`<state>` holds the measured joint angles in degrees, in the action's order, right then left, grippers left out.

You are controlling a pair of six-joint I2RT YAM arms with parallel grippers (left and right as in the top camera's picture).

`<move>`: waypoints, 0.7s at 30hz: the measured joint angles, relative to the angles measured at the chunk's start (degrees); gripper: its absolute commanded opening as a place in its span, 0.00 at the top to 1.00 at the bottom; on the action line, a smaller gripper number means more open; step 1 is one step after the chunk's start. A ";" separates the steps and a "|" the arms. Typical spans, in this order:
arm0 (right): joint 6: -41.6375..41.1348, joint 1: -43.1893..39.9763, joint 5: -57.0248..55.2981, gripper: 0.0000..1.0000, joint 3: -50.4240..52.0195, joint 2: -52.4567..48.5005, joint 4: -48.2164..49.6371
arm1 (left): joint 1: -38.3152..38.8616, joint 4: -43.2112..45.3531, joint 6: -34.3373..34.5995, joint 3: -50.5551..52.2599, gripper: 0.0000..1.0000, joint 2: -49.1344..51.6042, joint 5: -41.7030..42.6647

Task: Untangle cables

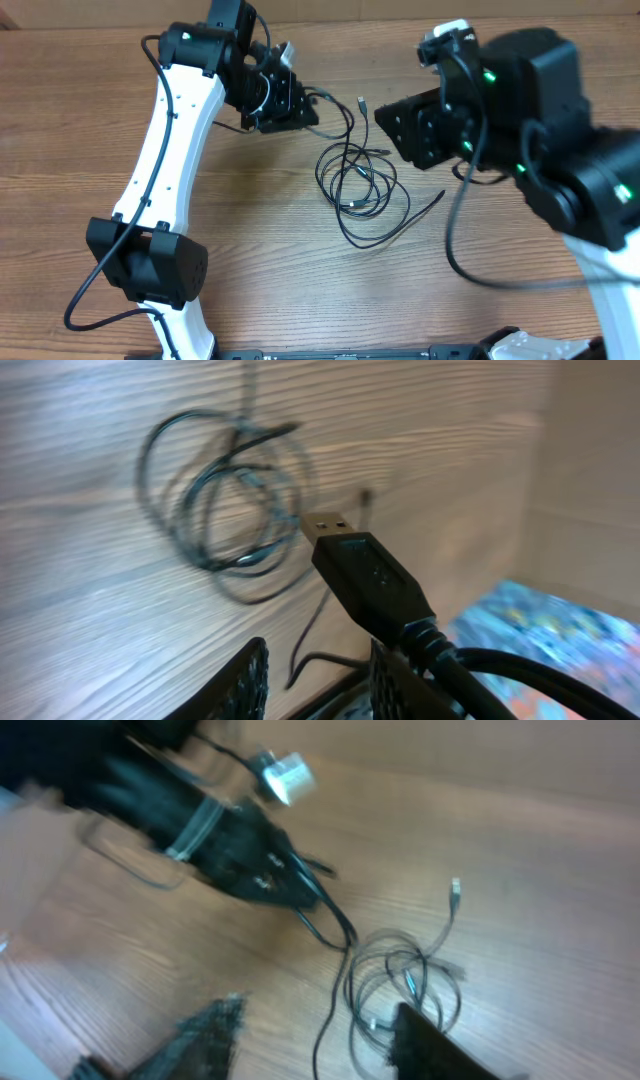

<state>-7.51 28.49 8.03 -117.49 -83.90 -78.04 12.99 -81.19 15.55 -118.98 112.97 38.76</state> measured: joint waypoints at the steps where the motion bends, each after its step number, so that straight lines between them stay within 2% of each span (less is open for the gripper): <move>1: -0.26 -0.13 -0.35 0.46 0.00 -1.18 -0.61 | 0.00 -0.09 -0.20 -1.20 0.96 0.00 1.22; 7: -0.85 -0.28 -0.85 0.41 0.00 -8.02 -1.77 | 0.00 -2.49 2.25 -7.67 0.96 0.00 5.22; 13: -0.13 -0.28 2.05 0.40 0.00 -12.87 -0.72 | 0.00 -6.29 4.44 -8.07 0.96 0.00 6.10; 21: 0.09 -0.28 2.91 0.41 -0.02 -14.21 5.01 | 0.00 -8.15 5.49 -8.07 0.96 0.00 4.55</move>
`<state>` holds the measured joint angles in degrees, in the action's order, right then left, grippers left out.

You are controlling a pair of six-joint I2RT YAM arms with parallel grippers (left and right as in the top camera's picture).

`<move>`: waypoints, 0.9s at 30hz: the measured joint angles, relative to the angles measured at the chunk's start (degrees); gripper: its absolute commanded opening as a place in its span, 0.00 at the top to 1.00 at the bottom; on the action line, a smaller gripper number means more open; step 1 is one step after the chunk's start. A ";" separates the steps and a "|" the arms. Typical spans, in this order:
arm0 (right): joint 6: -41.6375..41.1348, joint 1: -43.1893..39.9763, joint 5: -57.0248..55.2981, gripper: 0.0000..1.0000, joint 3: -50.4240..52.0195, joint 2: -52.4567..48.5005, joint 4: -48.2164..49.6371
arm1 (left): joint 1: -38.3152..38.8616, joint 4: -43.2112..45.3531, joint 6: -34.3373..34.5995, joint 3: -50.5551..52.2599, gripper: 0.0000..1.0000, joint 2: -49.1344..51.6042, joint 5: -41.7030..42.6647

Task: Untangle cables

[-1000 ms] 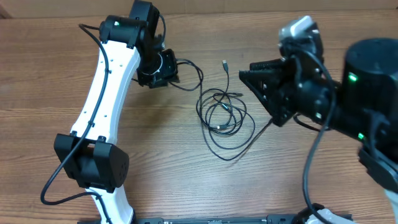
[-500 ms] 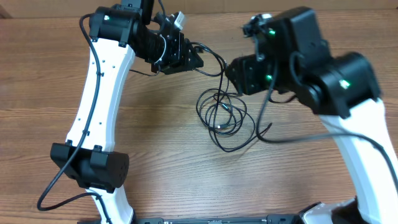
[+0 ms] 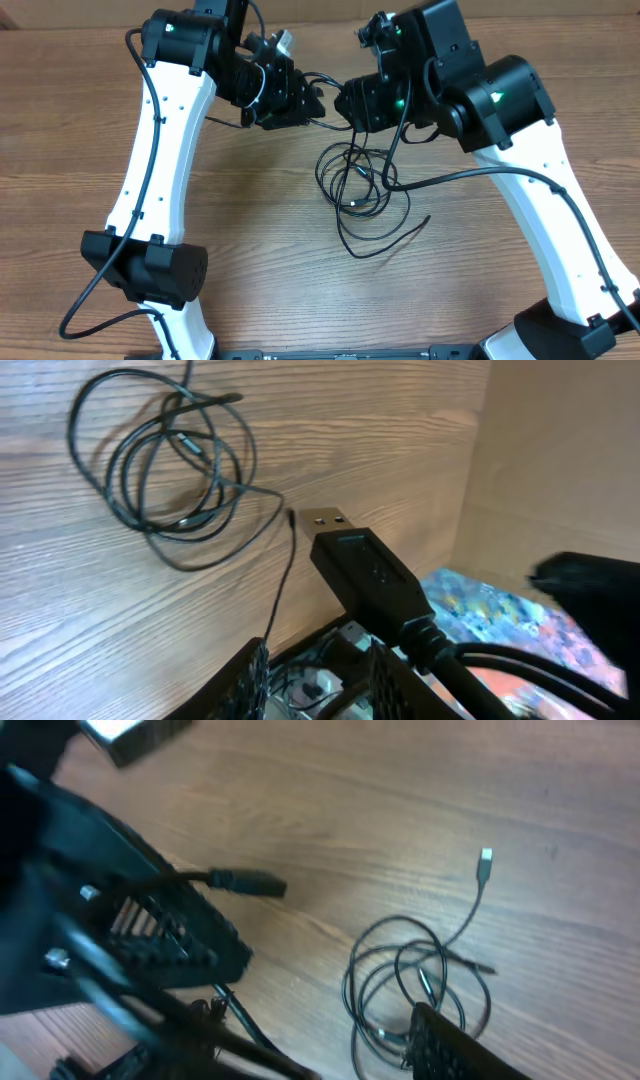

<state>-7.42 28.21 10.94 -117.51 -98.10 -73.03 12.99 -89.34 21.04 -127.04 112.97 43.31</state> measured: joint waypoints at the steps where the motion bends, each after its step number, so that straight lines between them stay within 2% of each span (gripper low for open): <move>1: -0.02 0.00 0.20 0.44 0.02 0.00 0.46 | 0.00 -0.15 0.02 0.00 0.96 0.00 -0.59; 7: 0.04 0.02 0.63 0.61 0.02 0.00 2.51 | 0.00 -1.29 1.42 0.00 0.96 0.00 -5.79; 13: 0.20 0.00 0.68 0.62 0.02 0.00 2.73 | 0.00 -1.64 2.95 0.00 0.96 0.00 -7.76; 22: 4.92 0.00 2.40 0.63 0.02 0.00 2.71 | 0.00 -2.56 3.06 0.00 0.96 0.00 -3.65; 25: 6.25 0.00 2.27 0.71 0.02 0.00 2.82 | 0.00 -3.19 3.06 0.00 0.96 0.00 -3.17; 27: 6.78 0.00 1.90 0.80 0.02 0.00 2.97 | 0.00 -3.26 3.06 0.00 0.96 0.00 -2.99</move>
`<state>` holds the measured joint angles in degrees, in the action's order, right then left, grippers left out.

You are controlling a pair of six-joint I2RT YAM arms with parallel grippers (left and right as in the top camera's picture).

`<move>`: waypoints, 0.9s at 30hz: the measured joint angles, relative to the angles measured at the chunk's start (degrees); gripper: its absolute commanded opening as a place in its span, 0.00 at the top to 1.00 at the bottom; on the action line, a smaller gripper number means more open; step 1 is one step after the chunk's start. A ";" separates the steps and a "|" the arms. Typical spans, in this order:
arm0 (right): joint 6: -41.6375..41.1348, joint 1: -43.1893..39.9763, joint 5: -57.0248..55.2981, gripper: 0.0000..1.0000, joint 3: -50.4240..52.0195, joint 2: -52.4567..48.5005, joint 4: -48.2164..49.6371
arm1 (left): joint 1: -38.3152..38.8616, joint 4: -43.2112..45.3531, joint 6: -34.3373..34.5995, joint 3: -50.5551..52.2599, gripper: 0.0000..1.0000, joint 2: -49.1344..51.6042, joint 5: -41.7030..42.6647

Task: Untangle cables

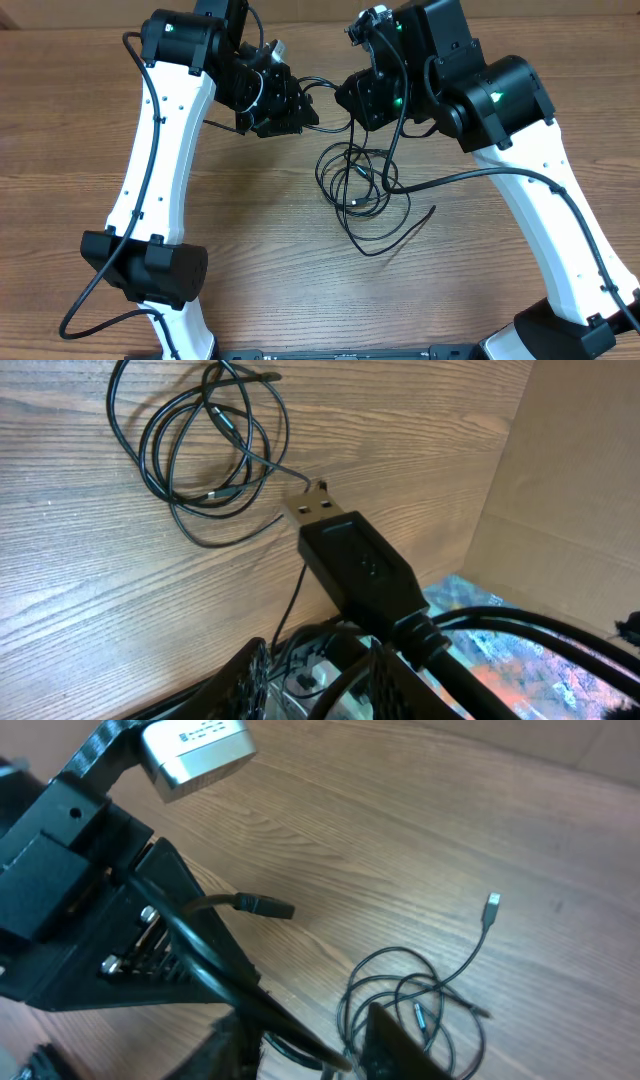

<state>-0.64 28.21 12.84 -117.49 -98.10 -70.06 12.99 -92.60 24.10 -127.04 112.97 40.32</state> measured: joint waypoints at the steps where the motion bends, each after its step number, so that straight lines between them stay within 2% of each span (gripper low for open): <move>1: 0.13 0.00 -0.28 0.84 -0.02 0.00 0.04 | 0.00 -0.02 0.00 0.00 0.96 0.00 0.02; 4: 0.61 0.00 -0.90 0.94 0.00 0.00 0.09 | 0.00 -0.07 0.00 0.00 0.96 0.00 0.09; 6: 0.68 0.00 -1.27 0.96 0.00 0.00 0.07 | 0.00 -0.09 0.02 0.00 0.96 0.00 0.13; 17: -0.07 0.00 -1.64 0.96 0.00 0.00 1.66 | 0.00 -0.24 0.00 0.00 0.96 0.00 0.17; 23: 0.94 -0.02 -1.92 0.58 0.00 0.00 1.79 | 0.00 -1.64 0.00 0.00 0.96 0.00 0.20; 27: 5.88 -0.04 -2.27 0.54 -0.02 0.00 1.14 | 0.00 -3.56 0.00 0.00 0.96 0.00 0.22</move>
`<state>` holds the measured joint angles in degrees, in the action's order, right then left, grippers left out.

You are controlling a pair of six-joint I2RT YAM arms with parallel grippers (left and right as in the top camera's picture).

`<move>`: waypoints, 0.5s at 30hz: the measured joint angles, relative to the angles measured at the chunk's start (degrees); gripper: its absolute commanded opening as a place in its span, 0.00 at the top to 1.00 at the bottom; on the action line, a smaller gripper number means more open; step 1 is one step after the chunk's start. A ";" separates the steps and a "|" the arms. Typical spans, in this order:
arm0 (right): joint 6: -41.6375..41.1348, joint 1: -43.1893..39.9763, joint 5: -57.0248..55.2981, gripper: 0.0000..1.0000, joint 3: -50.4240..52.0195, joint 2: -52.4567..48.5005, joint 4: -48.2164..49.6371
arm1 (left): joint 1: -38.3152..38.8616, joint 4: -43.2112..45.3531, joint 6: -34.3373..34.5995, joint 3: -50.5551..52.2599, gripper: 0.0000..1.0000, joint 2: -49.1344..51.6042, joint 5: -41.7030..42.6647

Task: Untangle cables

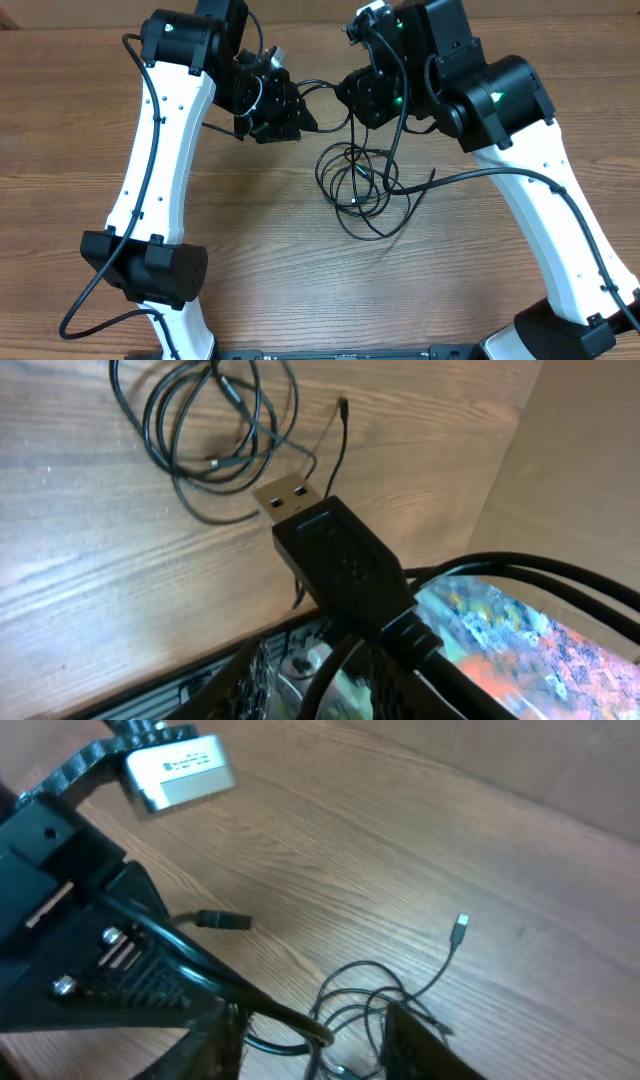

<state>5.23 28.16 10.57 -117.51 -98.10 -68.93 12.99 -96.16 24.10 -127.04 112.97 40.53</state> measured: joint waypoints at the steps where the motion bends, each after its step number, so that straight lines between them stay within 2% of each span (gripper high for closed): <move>1: 0.92 0.00 0.00 0.54 0.02 0.00 -0.15 | 0.00 -0.28 0.02 0.00 0.96 0.00 0.00; 8: 5.79 0.00 0.15 0.59 0.02 0.00 -1.92 | 0.00 -0.52 0.00 0.00 0.95 0.00 0.83; 10: 7.08 0.00 1.01 0.66 0.02 0.00 -2.71 | 0.00 -0.50 0.00 0.00 0.96 0.00 2.08; 15: 8.79 0.00 2.10 0.73 0.02 0.00 -2.60 | 0.00 -0.50 0.00 0.00 0.96 0.00 4.11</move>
<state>14.02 28.16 12.67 -117.49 -98.10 -71.53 12.99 -96.66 24.10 -127.04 112.97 44.64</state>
